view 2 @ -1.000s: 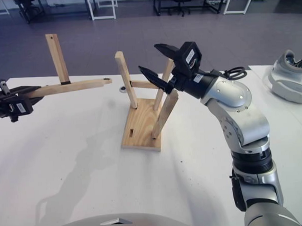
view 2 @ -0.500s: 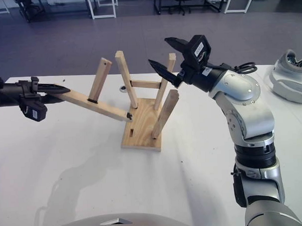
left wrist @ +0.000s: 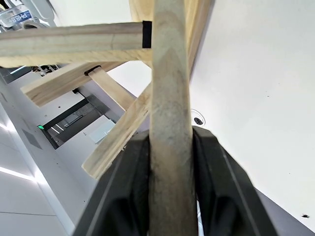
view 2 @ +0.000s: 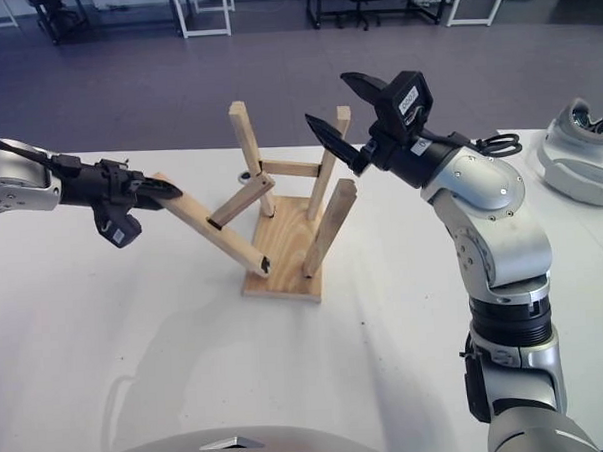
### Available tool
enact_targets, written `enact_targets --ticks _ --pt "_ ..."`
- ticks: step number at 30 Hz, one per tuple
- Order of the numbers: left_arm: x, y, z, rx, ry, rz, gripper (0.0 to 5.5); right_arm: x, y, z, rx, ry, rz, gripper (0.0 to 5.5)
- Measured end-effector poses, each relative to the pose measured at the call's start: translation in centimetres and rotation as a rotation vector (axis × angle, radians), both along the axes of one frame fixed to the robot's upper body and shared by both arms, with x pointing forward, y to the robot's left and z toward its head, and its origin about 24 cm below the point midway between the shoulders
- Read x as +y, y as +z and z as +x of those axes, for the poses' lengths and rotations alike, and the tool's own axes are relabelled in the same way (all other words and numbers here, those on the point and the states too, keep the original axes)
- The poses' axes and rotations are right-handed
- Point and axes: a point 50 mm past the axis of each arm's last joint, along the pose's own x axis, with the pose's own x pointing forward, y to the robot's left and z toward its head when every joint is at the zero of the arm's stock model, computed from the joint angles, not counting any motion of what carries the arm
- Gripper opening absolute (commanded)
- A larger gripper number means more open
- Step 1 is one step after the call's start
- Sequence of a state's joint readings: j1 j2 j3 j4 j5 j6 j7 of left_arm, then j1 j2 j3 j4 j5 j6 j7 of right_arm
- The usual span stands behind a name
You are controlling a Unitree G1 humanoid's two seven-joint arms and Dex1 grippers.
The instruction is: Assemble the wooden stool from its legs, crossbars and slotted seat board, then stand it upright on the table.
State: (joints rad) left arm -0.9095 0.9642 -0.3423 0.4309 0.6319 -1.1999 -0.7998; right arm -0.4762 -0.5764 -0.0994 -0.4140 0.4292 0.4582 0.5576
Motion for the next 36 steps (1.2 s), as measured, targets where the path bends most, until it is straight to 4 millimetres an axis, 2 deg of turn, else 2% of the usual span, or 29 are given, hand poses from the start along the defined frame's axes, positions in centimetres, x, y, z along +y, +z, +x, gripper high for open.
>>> enact_targets --ticks 5,14,25,36 --pt "-0.8 0.0 0.0 -0.035 -0.026 0.008 1.01 0.2 -0.2 -0.3 0.005 -0.004 0.008 3.51" --pt "-0.7 1.8 0.1 -0.106 -0.026 0.049 1.01 0.2 -0.3 -0.4 0.006 -0.008 0.008 3.51" --pt "-1.2 1.2 -0.2 -0.094 -0.056 0.118 1.01 0.2 -0.6 -0.6 0.015 -0.019 0.013 3.51" --pt "-2.9 1.7 -0.7 -0.166 -0.076 0.210 1.01 0.5 -0.5 -0.9 0.002 -0.005 0.006 3.51"
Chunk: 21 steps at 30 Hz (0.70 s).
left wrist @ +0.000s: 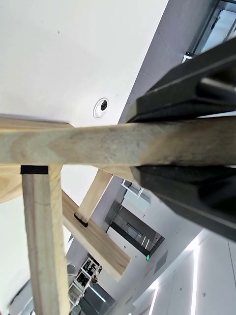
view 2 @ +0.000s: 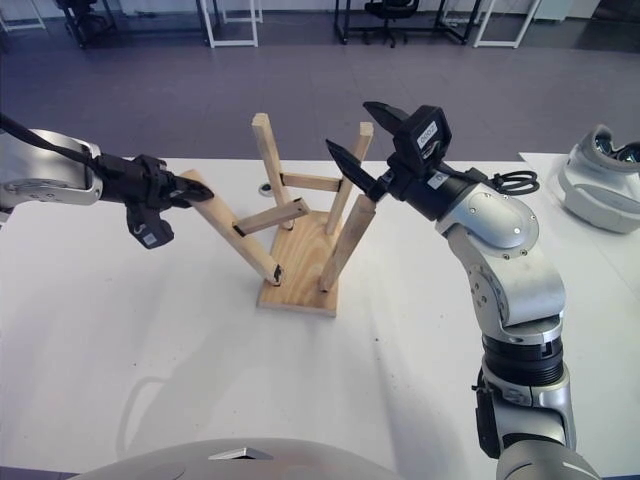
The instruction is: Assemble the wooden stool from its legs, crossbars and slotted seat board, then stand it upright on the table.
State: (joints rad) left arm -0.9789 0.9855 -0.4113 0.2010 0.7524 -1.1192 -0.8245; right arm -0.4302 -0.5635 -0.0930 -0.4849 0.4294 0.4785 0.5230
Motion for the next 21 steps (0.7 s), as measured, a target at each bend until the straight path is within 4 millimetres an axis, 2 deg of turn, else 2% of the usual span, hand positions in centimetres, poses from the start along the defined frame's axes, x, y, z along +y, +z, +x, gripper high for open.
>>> enact_targets --ticks 14,18,21 --pt "-3.8 1.3 -2.1 -0.026 -0.048 0.167 1.01 0.5 -0.3 0.0 0.019 0.009 0.007 3.51" --pt "-4.3 1.5 -3.0 -0.006 -0.086 0.195 1.01 0.6 -0.2 -0.2 0.012 0.010 0.014 3.51" --pt "-4.3 1.5 -2.9 0.002 -0.086 0.197 1.01 0.6 -0.2 -0.2 0.010 0.007 0.015 3.51"
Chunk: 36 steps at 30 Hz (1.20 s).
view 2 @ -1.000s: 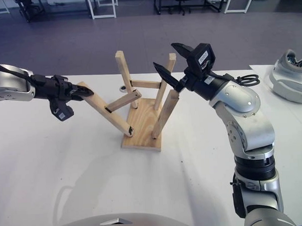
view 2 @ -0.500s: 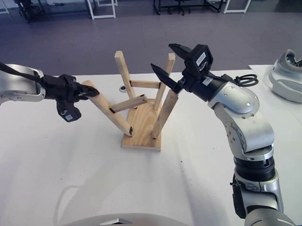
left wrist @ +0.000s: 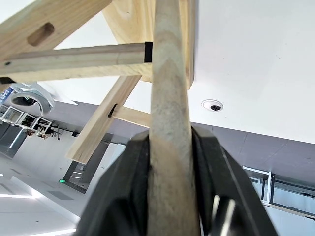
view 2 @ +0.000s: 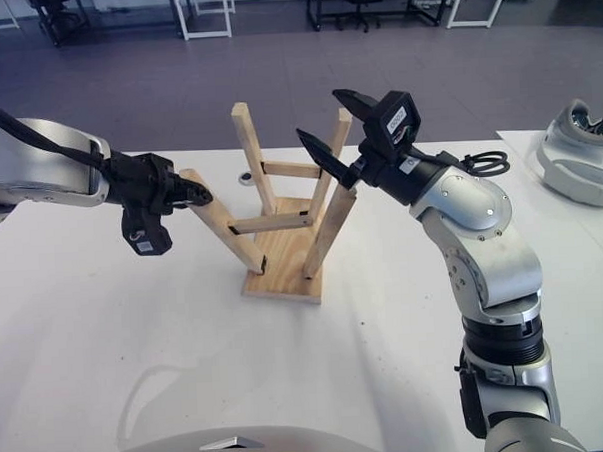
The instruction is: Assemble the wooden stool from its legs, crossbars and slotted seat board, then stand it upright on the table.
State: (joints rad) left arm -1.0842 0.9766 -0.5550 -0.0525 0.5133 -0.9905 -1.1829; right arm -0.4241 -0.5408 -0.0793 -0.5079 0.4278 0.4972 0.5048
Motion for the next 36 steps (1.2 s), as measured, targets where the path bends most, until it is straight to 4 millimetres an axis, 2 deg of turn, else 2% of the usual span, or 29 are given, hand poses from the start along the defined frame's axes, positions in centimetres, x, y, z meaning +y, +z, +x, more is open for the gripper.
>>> enact_targets --ticks 6,14,18,20,22,33,36 --pt "-0.2 0.3 0.8 0.005 -0.012 0.004 1.01 -0.1 0.0 0.1 -0.001 -0.010 0.007 3.51" --pt "-3.1 0.1 0.8 -0.018 -0.095 0.052 1.01 0.0 -0.2 0.3 0.005 -0.011 0.013 3.51" --pt "-3.7 0.0 1.0 -0.030 -0.085 0.052 1.01 0.0 -0.2 0.3 0.004 -0.011 0.013 3.51" --pt "-3.9 0.0 1.0 -0.034 -0.082 0.050 1.47 0.0 -0.2 0.2 0.004 -0.012 0.013 3.51" --pt "-4.6 -1.4 0.9 0.002 -0.113 0.066 1.69 0.2 0.0 0.0 -0.009 -0.005 0.017 3.51" --pt "-4.5 -1.2 1.3 -0.015 -0.174 0.012 3.42 0.7 -0.1 -0.1 -0.012 0.011 0.023 3.51" --pt "-4.5 -1.0 1.4 -0.020 -0.174 -0.014 4.05 0.7 -0.1 -0.1 -0.013 0.007 0.020 3.51"
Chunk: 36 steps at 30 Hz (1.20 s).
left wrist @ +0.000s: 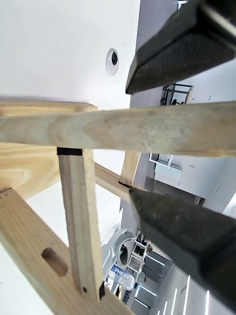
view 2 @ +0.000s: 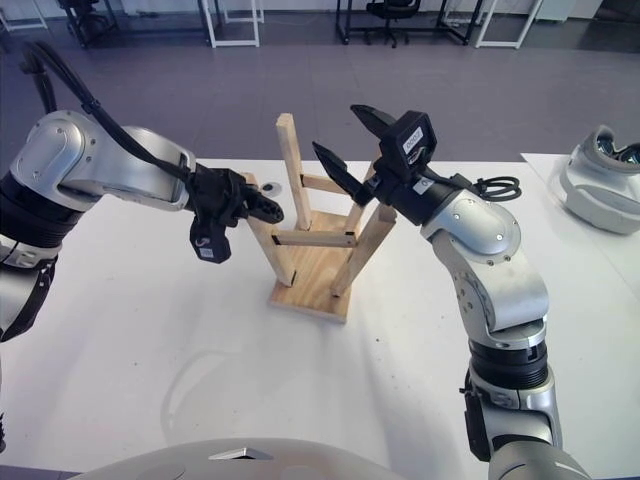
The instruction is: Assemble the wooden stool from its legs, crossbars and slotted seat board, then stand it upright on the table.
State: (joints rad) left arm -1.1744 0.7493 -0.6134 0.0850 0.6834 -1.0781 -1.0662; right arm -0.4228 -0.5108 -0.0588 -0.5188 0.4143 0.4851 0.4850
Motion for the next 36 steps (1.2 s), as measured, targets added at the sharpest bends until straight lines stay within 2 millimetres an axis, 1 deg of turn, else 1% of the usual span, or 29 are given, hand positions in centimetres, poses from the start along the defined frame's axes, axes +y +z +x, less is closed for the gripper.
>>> enact_targets --ticks 2,6,10,13,15,16,21,25,30,32,33,34,36 --pt "0.0 0.6 0.2 -0.007 0.017 -0.041 4.05 0.0 0.0 0.0 -0.003 -0.008 -0.006 3.51" --pt "-0.2 1.5 -0.1 -0.026 0.022 -0.084 4.05 -0.1 -0.1 0.0 0.000 -0.010 -0.009 3.51" --pt "0.3 2.7 -0.1 -0.035 0.061 -0.147 4.05 -0.1 -0.1 0.0 -0.002 -0.012 -0.011 3.51" --pt "0.6 3.6 -0.1 -0.010 0.100 -0.217 4.05 -0.1 -0.1 0.0 -0.002 -0.012 -0.011 3.51" --pt "0.8 4.2 0.0 0.041 0.128 -0.295 4.05 0.0 -0.1 0.0 -0.002 -0.011 -0.009 3.51" --pt "0.9 4.3 0.2 0.075 0.144 -0.333 4.05 0.0 -0.1 0.0 -0.001 -0.011 -0.008 3.51" --pt "1.4 3.1 1.4 0.216 0.221 -0.438 4.05 0.0 -0.2 0.0 -0.002 -0.011 -0.008 3.51" --pt "1.8 3.7 1.6 0.208 0.236 -0.491 4.05 0.0 -0.2 0.0 -0.001 -0.009 -0.009 3.51" --pt "3.5 5.4 2.3 0.169 0.298 -0.575 4.05 -0.1 -0.1 0.0 -0.002 -0.012 -0.010 3.51" --pt "4.7 6.7 3.0 0.153 0.348 -0.653 4.05 -0.4 0.0 0.1 -0.007 -0.028 -0.010 3.51" --pt "5.3 6.9 3.3 0.159 0.373 -0.684 4.05 -0.6 0.0 0.2 -0.007 -0.037 -0.013 3.51" --pt "5.9 7.2 3.7 0.190 0.400 -0.752 4.05 -0.8 0.0 0.3 -0.005 -0.049 -0.010 3.51" --pt "6.9 8.4 4.3 0.315 0.419 -1.020 4.05 -1.6 0.2 0.5 -0.010 -0.099 0.009 3.51"
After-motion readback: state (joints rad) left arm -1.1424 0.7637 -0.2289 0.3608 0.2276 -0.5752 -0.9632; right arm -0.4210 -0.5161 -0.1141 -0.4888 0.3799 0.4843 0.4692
